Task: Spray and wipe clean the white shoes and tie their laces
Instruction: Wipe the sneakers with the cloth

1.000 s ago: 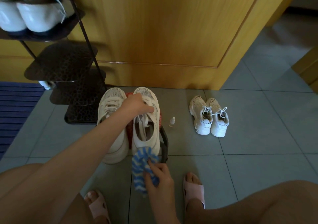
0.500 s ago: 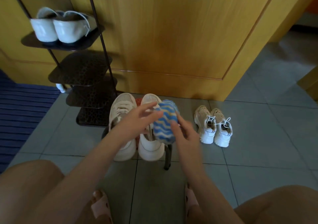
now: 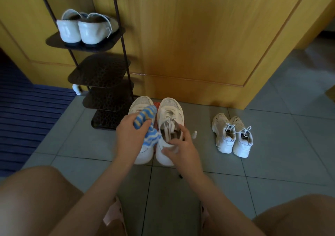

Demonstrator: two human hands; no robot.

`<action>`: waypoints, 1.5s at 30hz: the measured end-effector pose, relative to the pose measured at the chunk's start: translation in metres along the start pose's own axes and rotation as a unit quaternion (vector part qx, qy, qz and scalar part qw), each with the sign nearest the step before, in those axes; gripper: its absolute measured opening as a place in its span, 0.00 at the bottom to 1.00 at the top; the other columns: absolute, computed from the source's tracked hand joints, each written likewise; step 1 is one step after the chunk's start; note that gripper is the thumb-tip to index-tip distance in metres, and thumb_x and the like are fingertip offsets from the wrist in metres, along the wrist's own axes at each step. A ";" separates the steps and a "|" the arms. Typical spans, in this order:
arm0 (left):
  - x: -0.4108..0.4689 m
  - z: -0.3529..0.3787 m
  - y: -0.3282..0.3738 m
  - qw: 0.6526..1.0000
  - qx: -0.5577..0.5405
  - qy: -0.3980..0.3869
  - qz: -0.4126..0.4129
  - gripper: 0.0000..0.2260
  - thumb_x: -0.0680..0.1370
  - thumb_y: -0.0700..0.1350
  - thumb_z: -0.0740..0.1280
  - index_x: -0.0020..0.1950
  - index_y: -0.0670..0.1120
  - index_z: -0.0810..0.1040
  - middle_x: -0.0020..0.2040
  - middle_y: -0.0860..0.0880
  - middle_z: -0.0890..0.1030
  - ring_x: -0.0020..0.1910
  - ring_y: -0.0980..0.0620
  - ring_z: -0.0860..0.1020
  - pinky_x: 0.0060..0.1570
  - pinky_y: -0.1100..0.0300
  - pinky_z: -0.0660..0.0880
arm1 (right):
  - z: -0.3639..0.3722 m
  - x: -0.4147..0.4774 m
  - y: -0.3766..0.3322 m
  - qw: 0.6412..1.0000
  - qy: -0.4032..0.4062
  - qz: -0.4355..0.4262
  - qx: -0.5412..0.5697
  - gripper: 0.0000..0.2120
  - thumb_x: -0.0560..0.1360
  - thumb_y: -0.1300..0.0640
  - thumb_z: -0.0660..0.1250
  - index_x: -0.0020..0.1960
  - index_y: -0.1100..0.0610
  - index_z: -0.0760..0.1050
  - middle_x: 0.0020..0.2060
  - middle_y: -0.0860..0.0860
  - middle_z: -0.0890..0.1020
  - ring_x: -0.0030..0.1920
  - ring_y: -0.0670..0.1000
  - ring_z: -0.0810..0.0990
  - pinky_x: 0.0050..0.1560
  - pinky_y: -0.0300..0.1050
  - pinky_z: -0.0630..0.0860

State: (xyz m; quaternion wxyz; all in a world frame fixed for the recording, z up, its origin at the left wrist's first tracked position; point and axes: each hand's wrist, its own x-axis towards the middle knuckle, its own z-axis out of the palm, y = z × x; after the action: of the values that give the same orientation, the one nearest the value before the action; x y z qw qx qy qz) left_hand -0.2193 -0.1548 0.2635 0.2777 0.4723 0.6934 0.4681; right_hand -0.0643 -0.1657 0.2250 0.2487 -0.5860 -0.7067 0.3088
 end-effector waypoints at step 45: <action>-0.070 0.074 -0.022 0.993 -0.090 -0.060 0.040 0.22 0.78 0.37 0.63 0.65 0.61 0.67 0.66 0.57 0.71 0.64 0.61 0.69 0.65 0.61 0.69 | -0.021 -0.013 0.040 0.916 0.150 0.068 0.365 0.10 0.71 0.64 0.71 0.40 0.49 0.84 0.53 0.34 0.80 0.67 0.49 0.72 0.64 0.60 0.71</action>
State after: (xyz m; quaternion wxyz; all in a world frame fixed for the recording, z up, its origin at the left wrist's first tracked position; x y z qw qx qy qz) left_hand -0.1392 -0.1931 0.2092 0.3412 0.5001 0.6109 0.5102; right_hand -0.0203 -0.1704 0.2104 0.5274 -0.5401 -0.4577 0.4697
